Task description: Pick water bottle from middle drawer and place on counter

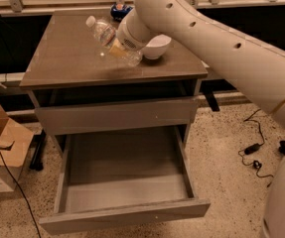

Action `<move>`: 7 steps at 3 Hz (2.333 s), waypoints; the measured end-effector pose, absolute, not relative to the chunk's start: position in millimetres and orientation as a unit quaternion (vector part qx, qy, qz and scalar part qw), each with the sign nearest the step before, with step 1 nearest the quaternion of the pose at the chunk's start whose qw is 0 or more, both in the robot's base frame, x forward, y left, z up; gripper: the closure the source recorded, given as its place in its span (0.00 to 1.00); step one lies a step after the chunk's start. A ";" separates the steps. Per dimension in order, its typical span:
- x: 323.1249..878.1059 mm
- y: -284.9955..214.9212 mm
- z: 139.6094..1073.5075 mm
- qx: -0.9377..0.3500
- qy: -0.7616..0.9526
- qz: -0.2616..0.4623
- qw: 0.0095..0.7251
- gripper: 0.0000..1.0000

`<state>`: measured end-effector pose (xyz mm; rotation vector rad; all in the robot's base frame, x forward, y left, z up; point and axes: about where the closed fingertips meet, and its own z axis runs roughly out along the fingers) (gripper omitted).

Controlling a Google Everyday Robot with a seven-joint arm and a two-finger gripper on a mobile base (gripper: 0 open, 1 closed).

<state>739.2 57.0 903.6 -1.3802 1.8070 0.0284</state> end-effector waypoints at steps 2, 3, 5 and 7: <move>773.5 86.1 891.3 -0.548 0.720 0.007 0.426 0.81; 796.3 97.2 888.2 -0.535 0.727 -0.004 0.431 0.57; 837.2 106.8 870.7 -0.495 0.759 -0.001 0.423 0.11; 839.5 106.8 871.6 -0.492 0.760 0.000 0.424 0.00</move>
Offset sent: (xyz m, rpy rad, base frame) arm 0.0565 0.0437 -0.0122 0.0088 -0.0308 -0.0217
